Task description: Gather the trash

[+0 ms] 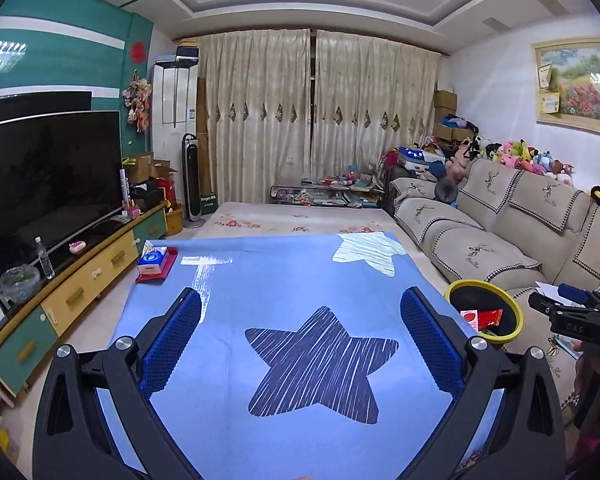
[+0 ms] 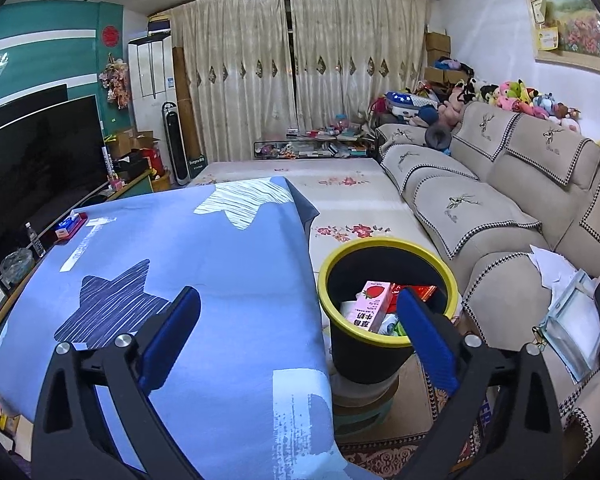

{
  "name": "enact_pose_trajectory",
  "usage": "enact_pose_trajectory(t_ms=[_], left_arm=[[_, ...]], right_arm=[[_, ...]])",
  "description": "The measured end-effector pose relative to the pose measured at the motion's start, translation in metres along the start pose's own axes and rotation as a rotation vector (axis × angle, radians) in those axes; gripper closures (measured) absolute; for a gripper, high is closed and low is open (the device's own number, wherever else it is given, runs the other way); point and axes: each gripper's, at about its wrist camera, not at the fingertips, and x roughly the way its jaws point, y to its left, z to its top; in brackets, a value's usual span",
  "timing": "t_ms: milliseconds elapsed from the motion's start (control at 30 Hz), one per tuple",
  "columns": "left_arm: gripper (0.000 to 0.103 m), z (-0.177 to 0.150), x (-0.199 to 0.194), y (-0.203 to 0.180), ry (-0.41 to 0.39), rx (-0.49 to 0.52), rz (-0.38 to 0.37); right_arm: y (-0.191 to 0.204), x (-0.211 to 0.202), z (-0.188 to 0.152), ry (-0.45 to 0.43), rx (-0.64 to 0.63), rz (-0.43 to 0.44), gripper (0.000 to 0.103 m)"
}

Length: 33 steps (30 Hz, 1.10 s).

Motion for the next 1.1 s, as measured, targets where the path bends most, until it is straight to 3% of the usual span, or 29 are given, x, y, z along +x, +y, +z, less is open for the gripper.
enact_pose_trajectory(t_ms=[1100], left_arm=[[0.005, 0.003, 0.021, -0.02, 0.037, -0.007, -0.001]], right_arm=[[0.002, 0.004, 0.001, 0.004, 0.004, 0.01, 0.009]])
